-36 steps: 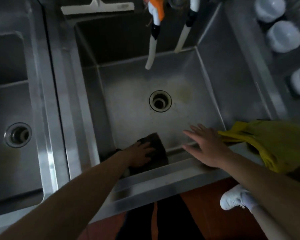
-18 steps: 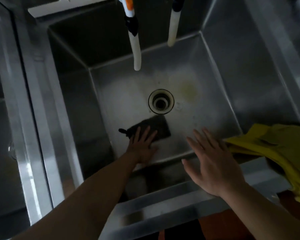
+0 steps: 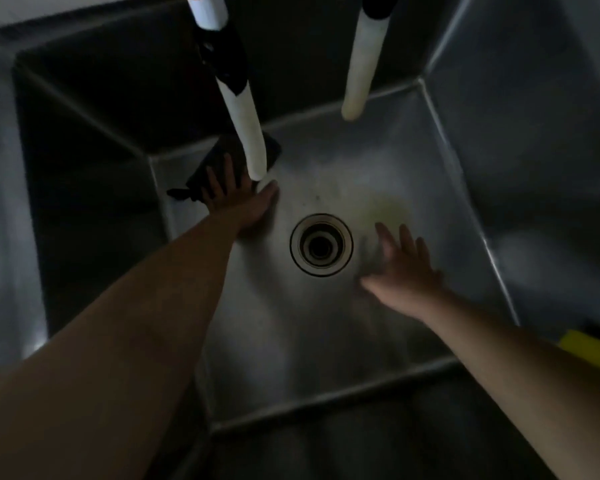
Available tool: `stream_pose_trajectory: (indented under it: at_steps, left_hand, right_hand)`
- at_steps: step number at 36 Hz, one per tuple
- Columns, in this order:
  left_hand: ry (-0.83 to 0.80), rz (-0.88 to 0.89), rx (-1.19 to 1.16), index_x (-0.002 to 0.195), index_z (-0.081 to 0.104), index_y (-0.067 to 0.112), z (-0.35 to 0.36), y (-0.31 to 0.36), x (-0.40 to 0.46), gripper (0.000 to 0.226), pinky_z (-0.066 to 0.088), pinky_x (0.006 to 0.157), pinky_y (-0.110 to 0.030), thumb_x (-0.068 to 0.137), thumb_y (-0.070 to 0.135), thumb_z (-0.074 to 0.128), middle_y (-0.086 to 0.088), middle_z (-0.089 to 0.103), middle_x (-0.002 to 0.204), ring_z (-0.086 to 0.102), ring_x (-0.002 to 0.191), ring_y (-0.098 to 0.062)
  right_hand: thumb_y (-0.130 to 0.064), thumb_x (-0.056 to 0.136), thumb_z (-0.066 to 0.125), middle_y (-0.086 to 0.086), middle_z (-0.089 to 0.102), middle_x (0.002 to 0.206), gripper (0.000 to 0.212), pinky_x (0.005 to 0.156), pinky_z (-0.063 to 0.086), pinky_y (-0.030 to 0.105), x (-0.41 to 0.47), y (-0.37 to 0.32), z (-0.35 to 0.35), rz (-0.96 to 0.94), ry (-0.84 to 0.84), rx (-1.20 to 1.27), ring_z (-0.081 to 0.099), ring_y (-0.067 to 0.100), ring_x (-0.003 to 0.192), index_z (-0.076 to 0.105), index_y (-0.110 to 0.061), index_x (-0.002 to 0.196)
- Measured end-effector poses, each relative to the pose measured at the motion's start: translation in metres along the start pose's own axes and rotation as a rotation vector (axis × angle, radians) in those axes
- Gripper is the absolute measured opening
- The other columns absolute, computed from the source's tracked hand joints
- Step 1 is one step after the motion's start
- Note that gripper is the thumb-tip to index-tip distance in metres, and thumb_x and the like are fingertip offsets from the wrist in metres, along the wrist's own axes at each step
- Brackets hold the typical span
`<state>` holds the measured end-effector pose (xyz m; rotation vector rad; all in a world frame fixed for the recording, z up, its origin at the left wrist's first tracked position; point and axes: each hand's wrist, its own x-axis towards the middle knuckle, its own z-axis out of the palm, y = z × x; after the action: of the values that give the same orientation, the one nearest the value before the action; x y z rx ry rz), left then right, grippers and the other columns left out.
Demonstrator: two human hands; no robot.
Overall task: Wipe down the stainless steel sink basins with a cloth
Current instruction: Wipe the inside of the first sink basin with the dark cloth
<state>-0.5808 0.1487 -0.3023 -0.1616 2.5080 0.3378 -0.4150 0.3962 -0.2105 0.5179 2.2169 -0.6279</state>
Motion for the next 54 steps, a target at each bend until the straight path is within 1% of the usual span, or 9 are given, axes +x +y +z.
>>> stream_pose_trajectory:
  at_steps: [7,11,14,18,24,36,43,49,54]
  left_hand:
    - [-0.045,0.161,0.157,0.147,-0.022,0.047,0.022,-0.005,-0.037,0.094,-0.012,0.115,-0.058,0.072,0.093,0.011,0.006,-0.031,0.158,-0.029,0.144,-0.033]
    - [-0.053,0.213,0.171,0.143,-0.028,0.048,0.067,-0.001,-0.100,0.085,-0.013,0.117,-0.056,0.078,0.087,0.011,0.007,-0.035,0.156,-0.034,0.142,-0.031]
    - [-0.019,0.169,0.085,0.146,-0.021,0.051,0.086,0.001,-0.131,0.079,-0.013,0.117,-0.053,0.081,0.084,0.009,0.008,-0.028,0.159,-0.030,0.145,-0.027]
    - [0.052,0.031,-0.039,0.145,-0.015,0.056,0.082,0.011,-0.117,0.073,-0.011,0.116,-0.053,0.080,0.083,0.003,0.012,-0.021,0.161,-0.026,0.146,-0.024]
    - [0.154,-0.171,-0.168,0.149,-0.004,0.052,0.032,0.063,-0.020,0.074,-0.008,0.115,-0.063,0.084,0.080,0.018,0.005,-0.013,0.164,-0.017,0.148,-0.037]
    - [-0.061,0.447,0.221,0.137,-0.021,0.064,0.088,0.093,-0.080,0.069,-0.014,0.115,-0.055,0.077,0.087,0.004,0.015,-0.024,0.159,-0.031,0.144,-0.024]
    - [0.032,0.412,0.201,0.132,-0.021,0.071,0.093,0.082,-0.071,0.056,-0.016,0.114,-0.046,0.083,0.083,0.004,0.030,-0.042,0.143,-0.042,0.134,-0.006]
    - [0.150,0.163,0.109,0.136,-0.018,0.066,0.061,0.153,0.013,0.068,-0.014,0.113,-0.055,0.079,0.086,0.011,0.013,-0.017,0.162,-0.022,0.147,-0.027]
    - [0.004,0.250,0.108,0.145,-0.008,0.058,0.042,0.228,0.045,0.071,-0.017,0.111,-0.060,0.082,0.080,0.014,0.008,-0.022,0.161,-0.026,0.145,-0.034]
  right_hand:
    - [-0.050,0.075,0.073,0.003,-0.005,0.165,0.113,0.117,0.018,0.062,0.045,0.037,-0.031,0.102,0.119,0.075,0.001,0.038,0.150,-0.007,-0.039,0.154]
    - [-0.056,0.062,0.083,0.002,-0.006,0.165,0.137,0.116,0.024,0.054,0.040,0.081,-0.035,0.034,0.027,-0.240,0.007,0.036,0.149,-0.015,-0.032,0.154]
    - [-0.065,0.062,0.079,0.000,-0.018,0.164,0.142,0.118,0.020,0.054,0.030,0.106,-0.026,0.004,-0.046,-0.449,-0.003,0.034,0.151,-0.024,-0.027,0.152]
    - [-0.062,0.072,0.073,-0.001,-0.038,0.156,0.139,0.120,0.011,0.058,0.027,0.114,-0.014,-0.006,-0.047,-0.440,-0.020,0.034,0.149,-0.046,-0.031,0.135]
    - [-0.057,0.067,0.079,-0.007,-0.047,0.145,0.143,0.120,-0.002,0.057,0.027,0.119,-0.012,-0.025,-0.041,-0.343,-0.028,0.030,0.146,-0.050,-0.040,0.127]
    - [-0.067,0.057,0.080,-0.009,-0.068,0.126,0.154,0.113,-0.018,0.056,0.033,0.120,-0.018,-0.011,-0.204,-0.329,-0.055,0.033,0.122,-0.056,-0.039,0.124]
    - [-0.070,0.050,0.079,0.000,-0.068,0.126,0.160,0.109,-0.021,0.061,0.036,0.116,-0.015,0.026,-0.233,-0.319,-0.062,0.035,0.111,-0.058,-0.033,0.124]
    - [-0.077,0.044,0.077,0.001,-0.064,0.133,0.162,0.112,-0.020,0.063,0.038,0.122,-0.010,-0.020,-0.193,-0.323,-0.054,0.038,0.126,-0.054,-0.032,0.128]
    - [-0.078,0.043,0.077,-0.001,-0.064,0.133,0.162,0.107,-0.027,0.059,0.040,0.125,-0.007,-0.036,-0.173,-0.327,-0.058,0.034,0.121,-0.053,-0.034,0.130]
